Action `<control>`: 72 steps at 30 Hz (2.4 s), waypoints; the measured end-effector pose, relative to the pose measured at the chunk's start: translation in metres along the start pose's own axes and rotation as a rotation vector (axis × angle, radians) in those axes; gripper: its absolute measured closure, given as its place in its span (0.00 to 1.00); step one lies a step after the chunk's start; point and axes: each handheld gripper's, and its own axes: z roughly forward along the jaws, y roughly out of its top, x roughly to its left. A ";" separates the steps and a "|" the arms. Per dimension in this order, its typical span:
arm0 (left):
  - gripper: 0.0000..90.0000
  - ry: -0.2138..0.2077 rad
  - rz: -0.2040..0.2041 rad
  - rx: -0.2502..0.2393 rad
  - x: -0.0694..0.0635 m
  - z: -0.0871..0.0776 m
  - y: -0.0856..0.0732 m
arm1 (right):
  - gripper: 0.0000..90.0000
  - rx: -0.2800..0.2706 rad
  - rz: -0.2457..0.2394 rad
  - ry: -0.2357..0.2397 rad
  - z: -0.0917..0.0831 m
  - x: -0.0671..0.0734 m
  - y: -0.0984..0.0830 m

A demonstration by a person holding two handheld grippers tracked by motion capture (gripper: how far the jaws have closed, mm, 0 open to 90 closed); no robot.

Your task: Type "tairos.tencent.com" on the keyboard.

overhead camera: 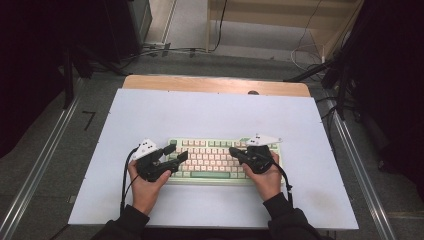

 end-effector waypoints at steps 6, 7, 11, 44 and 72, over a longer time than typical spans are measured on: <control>0.45 0.000 0.000 0.001 0.000 0.000 0.000 | 0.97 -0.071 0.020 0.018 -0.019 -0.004 0.002; 0.45 0.001 0.000 0.001 0.000 0.000 0.000 | 0.95 -0.082 0.023 0.023 -0.022 -0.004 0.002; 0.45 0.000 -0.002 -0.002 0.000 -0.001 0.000 | 0.85 -0.120 0.046 0.043 -0.031 -0.008 0.002; 0.45 -0.007 -0.004 0.018 0.001 0.001 -0.002 | 0.40 -0.096 0.038 0.041 -0.027 0.003 -0.002; 0.40 -0.003 -0.004 0.014 0.000 0.001 -0.002 | 0.97 -0.041 -0.076 0.098 -0.017 0.021 -0.005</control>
